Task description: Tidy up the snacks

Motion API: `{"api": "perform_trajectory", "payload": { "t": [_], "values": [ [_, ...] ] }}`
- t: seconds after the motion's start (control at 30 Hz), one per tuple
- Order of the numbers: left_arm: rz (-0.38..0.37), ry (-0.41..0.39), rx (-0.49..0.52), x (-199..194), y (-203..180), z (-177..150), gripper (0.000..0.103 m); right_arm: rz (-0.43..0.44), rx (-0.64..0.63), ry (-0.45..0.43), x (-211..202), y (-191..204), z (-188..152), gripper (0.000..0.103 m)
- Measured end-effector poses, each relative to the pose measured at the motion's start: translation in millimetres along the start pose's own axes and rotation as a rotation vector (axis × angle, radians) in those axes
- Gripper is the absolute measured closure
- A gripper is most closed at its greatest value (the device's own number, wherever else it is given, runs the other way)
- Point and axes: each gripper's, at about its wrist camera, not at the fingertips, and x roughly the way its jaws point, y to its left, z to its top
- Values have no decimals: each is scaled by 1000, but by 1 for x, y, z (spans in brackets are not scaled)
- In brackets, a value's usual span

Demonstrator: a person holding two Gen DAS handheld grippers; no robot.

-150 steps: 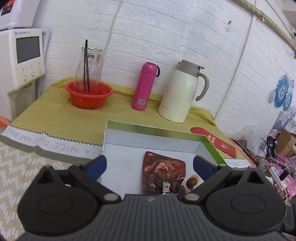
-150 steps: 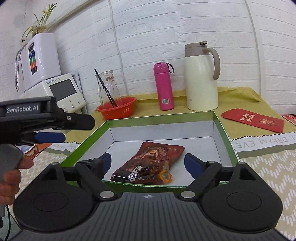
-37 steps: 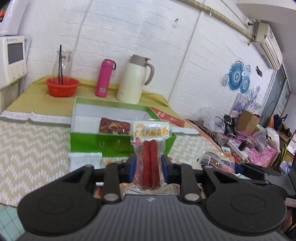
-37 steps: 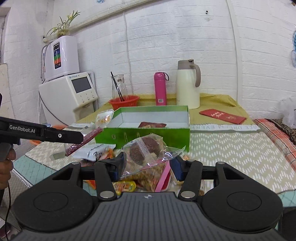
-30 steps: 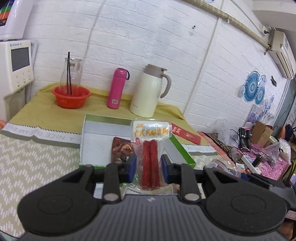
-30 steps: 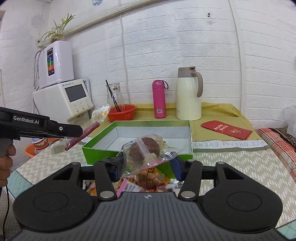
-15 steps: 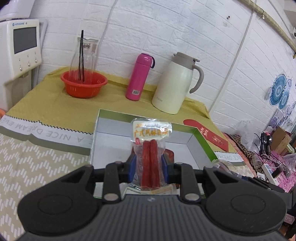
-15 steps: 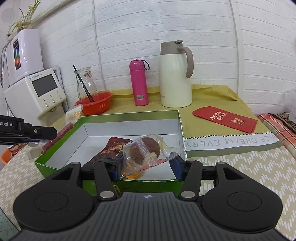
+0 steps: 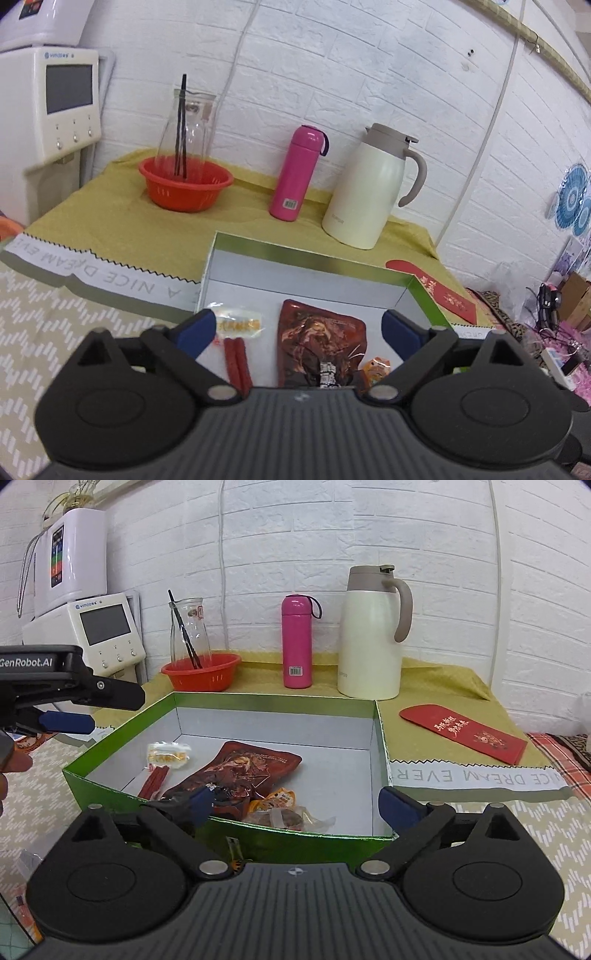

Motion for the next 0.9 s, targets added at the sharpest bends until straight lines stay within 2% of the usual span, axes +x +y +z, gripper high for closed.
{"api": "perform_trajectory", "payload": {
  "t": [0.17, 0.33, 0.47, 0.63, 0.77, 0.9],
  "values": [
    [-3, -26, 33, -19, -7, -2, 9, -27, 35, 5, -17, 2, 4, 0],
    [-15, -36, 37, -52, -17, -3, 9, -49, 106, -22, -56, 7, 5, 0],
    [-39, -42, 27, -81, -23, -14, 9, -77, 133, -76, -94, 10, -3, 0],
    [-35, -27, 75, -112, -33, -40, 9, -71, 177, -143, -136, 6, -25, 0],
    [-79, 22, 76, -126, -33, -66, 9, 15, 269, -175, -157, -9, -54, 0],
    [-110, 92, 70, -129, -30, -98, 9, 9, 290, -136, -162, -9, -79, 0]
  ]
}}
